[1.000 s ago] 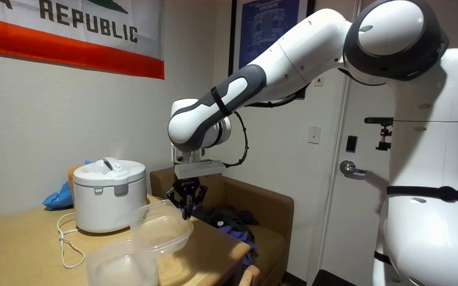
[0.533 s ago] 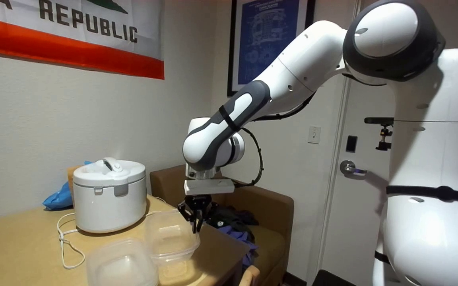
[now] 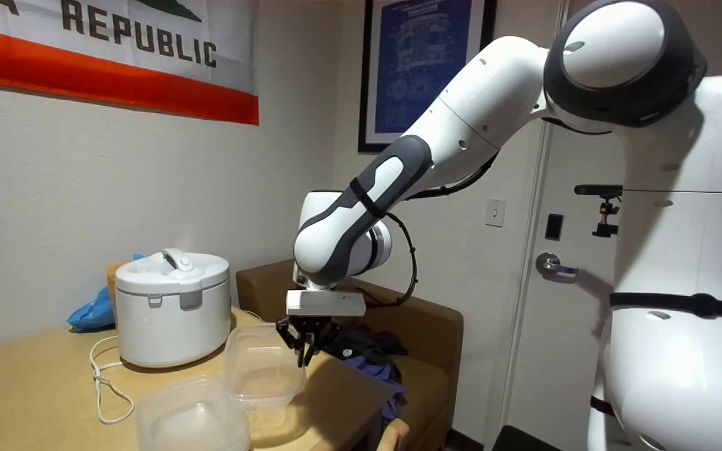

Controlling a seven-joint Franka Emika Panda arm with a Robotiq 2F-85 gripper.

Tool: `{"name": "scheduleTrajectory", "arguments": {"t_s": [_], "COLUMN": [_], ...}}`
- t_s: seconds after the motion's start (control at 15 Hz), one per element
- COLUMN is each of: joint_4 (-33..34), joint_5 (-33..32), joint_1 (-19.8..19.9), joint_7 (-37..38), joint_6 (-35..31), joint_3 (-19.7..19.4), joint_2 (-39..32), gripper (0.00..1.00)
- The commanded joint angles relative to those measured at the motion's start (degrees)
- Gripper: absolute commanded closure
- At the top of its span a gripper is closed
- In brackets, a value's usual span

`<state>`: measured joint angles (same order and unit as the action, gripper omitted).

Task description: Stack two of the lunchboxes from the stack of boxes on the right

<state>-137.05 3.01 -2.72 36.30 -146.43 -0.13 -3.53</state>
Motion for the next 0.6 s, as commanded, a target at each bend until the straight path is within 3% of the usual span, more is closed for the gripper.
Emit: {"name": "scheduleTrajectory", "arguments": {"t_s": [0.0, 0.07, 0.53], "joint_4": [0.1, 0.1, 3.7], "joint_5": [0.0, 0.0, -0.6], "joint_1": [0.2, 0.1, 1.6], "joint_7": [-0.1, -0.1, -5.6], "joint_6": [0.1, 0.1, 3.0], "joint_3": [0.1, 0.1, -1.4], "joint_2": [0.0, 0.0, -2.2], "gripper": [0.89, 0.97, 0.97]}}
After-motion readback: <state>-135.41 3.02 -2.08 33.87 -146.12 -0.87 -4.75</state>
